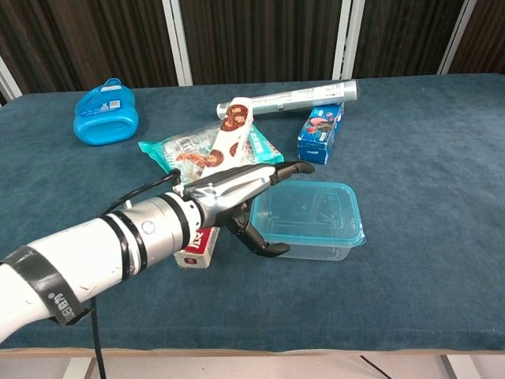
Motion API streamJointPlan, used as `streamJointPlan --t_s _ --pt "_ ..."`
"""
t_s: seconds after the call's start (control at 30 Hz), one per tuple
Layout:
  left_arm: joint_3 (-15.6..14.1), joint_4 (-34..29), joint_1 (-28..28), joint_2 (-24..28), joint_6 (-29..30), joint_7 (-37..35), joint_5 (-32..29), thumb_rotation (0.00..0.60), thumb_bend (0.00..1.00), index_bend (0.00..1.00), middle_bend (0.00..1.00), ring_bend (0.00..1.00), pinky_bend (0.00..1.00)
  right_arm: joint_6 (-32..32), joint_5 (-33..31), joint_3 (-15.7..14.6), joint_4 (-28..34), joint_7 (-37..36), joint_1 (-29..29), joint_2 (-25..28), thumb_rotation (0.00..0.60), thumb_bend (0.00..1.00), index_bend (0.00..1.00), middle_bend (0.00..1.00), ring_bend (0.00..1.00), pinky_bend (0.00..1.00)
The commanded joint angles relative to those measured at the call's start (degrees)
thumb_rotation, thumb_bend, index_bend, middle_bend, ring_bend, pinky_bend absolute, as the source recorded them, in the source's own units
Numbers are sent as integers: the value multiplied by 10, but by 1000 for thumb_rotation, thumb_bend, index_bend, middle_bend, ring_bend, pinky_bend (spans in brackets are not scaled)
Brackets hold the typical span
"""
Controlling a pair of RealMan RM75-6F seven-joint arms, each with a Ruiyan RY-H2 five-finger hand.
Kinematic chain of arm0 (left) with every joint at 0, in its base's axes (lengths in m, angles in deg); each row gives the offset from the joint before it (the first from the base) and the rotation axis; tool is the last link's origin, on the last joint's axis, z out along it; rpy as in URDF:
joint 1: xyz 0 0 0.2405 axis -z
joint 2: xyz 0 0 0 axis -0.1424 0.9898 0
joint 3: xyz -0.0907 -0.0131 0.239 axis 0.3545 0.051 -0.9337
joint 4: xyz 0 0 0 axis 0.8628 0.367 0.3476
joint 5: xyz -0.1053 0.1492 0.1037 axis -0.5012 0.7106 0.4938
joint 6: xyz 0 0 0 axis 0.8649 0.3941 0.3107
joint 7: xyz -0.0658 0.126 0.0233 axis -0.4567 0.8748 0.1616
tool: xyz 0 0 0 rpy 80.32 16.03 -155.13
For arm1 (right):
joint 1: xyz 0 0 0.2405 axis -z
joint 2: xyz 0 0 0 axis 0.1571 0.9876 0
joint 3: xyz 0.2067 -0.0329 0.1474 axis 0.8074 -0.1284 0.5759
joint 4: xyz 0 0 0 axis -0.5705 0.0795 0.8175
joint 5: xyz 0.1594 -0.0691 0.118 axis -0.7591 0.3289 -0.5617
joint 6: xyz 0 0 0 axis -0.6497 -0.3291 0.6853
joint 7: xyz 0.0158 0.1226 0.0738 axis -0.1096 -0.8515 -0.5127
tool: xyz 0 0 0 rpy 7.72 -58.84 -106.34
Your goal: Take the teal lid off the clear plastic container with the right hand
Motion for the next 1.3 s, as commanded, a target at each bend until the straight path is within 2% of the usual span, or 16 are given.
streamJointPlan --t_s 0.03,0.4,0.5,0.57,0.67,0.8,0.9,1.07,1.3 --pt "0 3 0 -3 -2 0 -5 600 282 0 0 0 0 9 3 2 3 2 -2 -1 600 191 0 0 0 0" --pt "-4 28 -2 -21 6 8 -2 600 278 0 0 0 0 47 9 11 10 17 -14 -5 600 190 0 0 0 0" --pt "-5 37 -5 -31 18 5 7 600 278 12 2 0 45 64 12 12 16 30 -21 -7 600 190 0 0 0 0" --pt "-8 44 -8 -36 27 4 17 600 278 89 38 10 97 72 18 13 20 37 -27 -10 600 190 0 0 0 0" --pt "-15 51 -10 -39 29 -1 29 600 277 267 140 67 148 87 25 16 27 44 -37 -15 600 190 0 0 0 0" --pt "-21 59 -13 -47 31 -5 39 600 277 351 230 116 178 125 34 26 35 66 -66 -30 600 190 0 0 0 0" --pt "-23 63 -14 -51 30 -4 42 600 277 391 270 133 188 162 40 36 37 90 -94 -53 600 191 0 0 0 0" --pt "-22 67 -16 -55 27 -2 41 600 277 386 268 132 190 216 42 56 25 117 -139 -111 600 190 18 0 0 0" --pt "-18 66 -19 -50 22 -4 40 600 278 381 264 129 190 220 78 64 -42 90 -176 -210 600 190 85 0 0 0"
